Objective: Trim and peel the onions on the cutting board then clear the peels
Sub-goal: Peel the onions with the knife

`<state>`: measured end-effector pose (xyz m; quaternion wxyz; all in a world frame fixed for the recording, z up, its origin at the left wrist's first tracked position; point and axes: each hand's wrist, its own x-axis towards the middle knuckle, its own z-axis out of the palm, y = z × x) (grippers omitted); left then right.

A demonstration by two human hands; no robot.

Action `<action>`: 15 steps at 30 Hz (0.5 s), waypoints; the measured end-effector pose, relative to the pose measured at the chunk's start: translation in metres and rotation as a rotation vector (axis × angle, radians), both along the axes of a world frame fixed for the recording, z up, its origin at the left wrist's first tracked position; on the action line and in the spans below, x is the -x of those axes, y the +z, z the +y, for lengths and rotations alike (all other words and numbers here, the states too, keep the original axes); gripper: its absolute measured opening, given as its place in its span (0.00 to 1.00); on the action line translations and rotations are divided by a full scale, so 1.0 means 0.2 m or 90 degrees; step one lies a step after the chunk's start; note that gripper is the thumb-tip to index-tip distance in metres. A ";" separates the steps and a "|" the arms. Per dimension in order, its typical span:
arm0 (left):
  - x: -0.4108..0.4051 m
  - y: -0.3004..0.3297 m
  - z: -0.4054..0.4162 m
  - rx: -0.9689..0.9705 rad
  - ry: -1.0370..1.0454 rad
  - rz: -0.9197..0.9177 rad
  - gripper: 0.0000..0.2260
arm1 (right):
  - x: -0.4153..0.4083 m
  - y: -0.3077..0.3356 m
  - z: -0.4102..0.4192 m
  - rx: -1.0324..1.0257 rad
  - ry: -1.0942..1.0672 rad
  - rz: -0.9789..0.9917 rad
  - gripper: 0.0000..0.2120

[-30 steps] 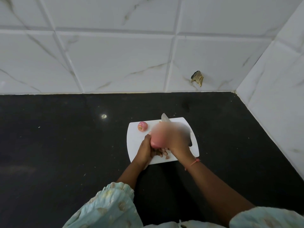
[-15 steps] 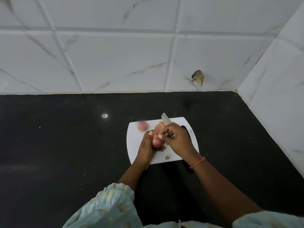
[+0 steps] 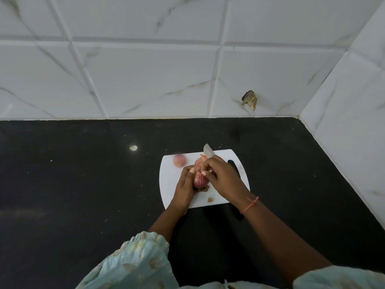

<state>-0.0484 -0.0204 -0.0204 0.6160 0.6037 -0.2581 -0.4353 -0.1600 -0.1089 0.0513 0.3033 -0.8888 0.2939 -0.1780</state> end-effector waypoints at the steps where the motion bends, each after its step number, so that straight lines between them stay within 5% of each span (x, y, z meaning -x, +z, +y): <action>1: 0.00 0.00 0.00 0.002 -0.007 -0.004 0.16 | 0.00 0.01 0.00 0.003 0.007 0.015 0.03; 10: -0.01 -0.02 -0.01 -0.031 -0.023 -0.042 0.13 | -0.04 -0.02 0.07 0.112 -0.022 0.198 0.21; 15: -0.02 -0.01 -0.01 -0.011 0.021 0.083 0.28 | 0.00 -0.01 0.07 0.118 -0.042 0.077 0.10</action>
